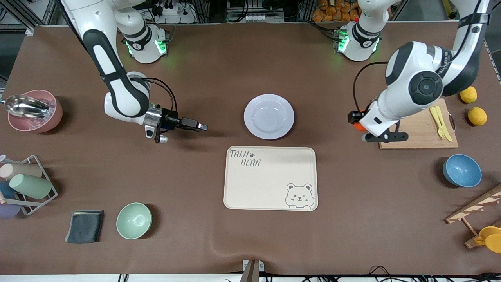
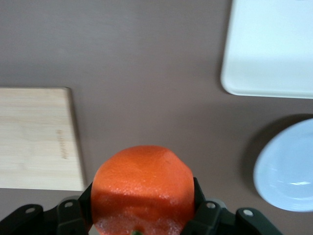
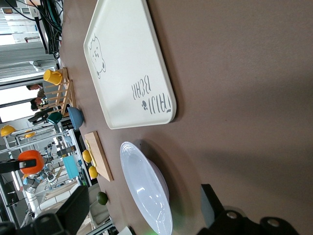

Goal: Place orange and plate with both arms
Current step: 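Carry the orange with the left gripper over the white plate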

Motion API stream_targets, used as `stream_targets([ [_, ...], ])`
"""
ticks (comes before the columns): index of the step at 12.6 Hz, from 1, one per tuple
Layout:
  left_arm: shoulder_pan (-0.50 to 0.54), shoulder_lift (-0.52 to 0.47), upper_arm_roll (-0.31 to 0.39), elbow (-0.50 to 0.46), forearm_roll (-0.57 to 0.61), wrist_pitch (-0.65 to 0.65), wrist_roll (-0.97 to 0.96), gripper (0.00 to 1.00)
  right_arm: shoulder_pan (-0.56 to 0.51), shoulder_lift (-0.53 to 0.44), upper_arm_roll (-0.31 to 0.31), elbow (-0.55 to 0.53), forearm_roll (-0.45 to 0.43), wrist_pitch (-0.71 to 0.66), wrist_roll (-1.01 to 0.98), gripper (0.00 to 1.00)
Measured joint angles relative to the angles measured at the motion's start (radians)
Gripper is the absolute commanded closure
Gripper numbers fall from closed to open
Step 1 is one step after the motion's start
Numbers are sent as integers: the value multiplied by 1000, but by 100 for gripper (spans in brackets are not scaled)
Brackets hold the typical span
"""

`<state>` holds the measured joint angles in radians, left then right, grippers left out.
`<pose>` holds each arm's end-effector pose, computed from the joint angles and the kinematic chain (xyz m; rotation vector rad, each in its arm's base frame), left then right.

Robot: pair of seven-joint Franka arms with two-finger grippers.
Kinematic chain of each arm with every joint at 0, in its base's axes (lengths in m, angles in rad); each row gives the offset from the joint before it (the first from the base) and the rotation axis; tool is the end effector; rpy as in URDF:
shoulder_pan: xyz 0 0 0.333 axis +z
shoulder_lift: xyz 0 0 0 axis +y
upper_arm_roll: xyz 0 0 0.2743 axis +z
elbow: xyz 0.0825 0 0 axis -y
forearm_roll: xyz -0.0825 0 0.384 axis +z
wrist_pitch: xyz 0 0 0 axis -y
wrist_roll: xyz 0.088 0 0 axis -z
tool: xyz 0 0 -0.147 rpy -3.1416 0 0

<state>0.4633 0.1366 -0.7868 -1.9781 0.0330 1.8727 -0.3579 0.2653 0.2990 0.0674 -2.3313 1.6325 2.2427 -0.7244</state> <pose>0.5150 -0.1670 0.3229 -3.1192 -0.0254 0.3315 0.4536 0.2229 0.1398 -2.0713 0.3452 0.0984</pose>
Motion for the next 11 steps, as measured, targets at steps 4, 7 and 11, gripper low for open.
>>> stream_targets([
  [4,-146,63,-13,51,-23,2,-144,100,0,2,0,-7,16,0,-27,0],
  [7,-279,152,-14,91,-23,20,-274,100,0,3,0,-9,16,0,-34,0],
  [11,-424,302,-7,127,56,112,-449,100,0,4,-1,-9,17,0,-37,0],
])
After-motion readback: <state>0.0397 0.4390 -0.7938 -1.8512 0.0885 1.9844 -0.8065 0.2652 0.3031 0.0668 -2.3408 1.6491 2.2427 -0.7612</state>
